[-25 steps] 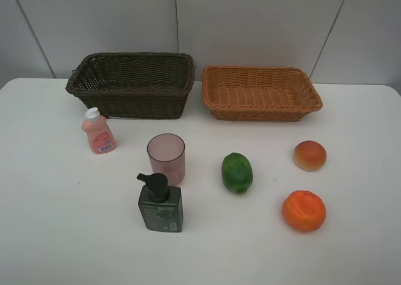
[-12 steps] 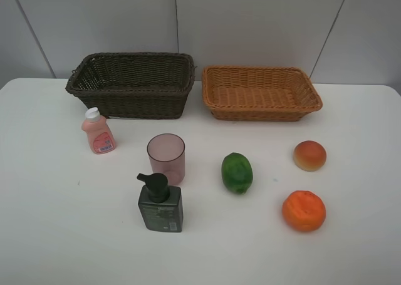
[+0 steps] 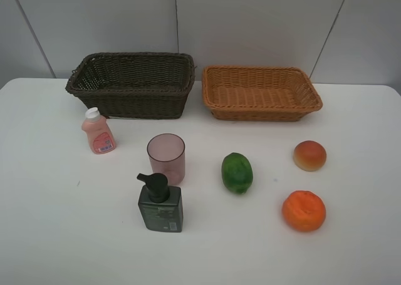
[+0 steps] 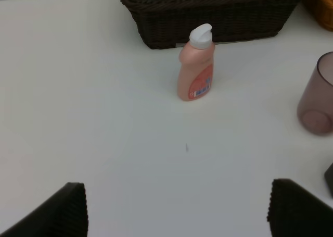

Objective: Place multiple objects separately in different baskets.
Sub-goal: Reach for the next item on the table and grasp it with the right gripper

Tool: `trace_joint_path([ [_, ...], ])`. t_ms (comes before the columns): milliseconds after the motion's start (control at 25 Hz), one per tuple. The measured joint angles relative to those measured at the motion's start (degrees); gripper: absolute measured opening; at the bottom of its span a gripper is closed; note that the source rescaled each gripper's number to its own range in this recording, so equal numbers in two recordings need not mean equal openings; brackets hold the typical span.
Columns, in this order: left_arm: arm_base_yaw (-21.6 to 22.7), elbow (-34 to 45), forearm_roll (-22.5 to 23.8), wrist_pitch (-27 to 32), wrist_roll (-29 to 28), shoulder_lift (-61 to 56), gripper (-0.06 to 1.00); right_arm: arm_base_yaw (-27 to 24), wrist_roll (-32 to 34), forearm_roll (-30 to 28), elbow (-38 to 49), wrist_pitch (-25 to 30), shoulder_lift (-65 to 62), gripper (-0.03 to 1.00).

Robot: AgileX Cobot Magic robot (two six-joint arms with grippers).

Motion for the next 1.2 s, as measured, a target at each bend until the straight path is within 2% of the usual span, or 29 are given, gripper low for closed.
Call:
trace_joint_path([
  [120, 0.0, 0.0, 0.0, 0.0, 0.0, 0.0, 0.89, 0.0, 1.53, 0.31, -0.68, -0.47, 8.63, 0.79],
  [400, 0.0, 0.0, 0.0, 0.0, 0.0, 0.0, 0.89, 0.84, 2.36, 5.18, -0.79, -3.3, 26.2, 0.79],
  [520, 0.0, 0.0, 0.0, 0.0, 0.0, 0.0, 0.89, 3.71, 2.42, 4.52, -1.4, -4.04, 33.75, 0.81],
  [760, 0.0, 0.0, 0.0, 0.0, 0.0, 0.0, 0.89, 8.57, 2.42, 2.72, -6.58, -6.88, 47.16, 0.96],
  [1200, 0.0, 0.0, 0.0, 0.0, 0.0, 0.0, 0.89, 9.99, 2.42, 1.95, -15.16, -14.54, 64.34, 0.97],
])
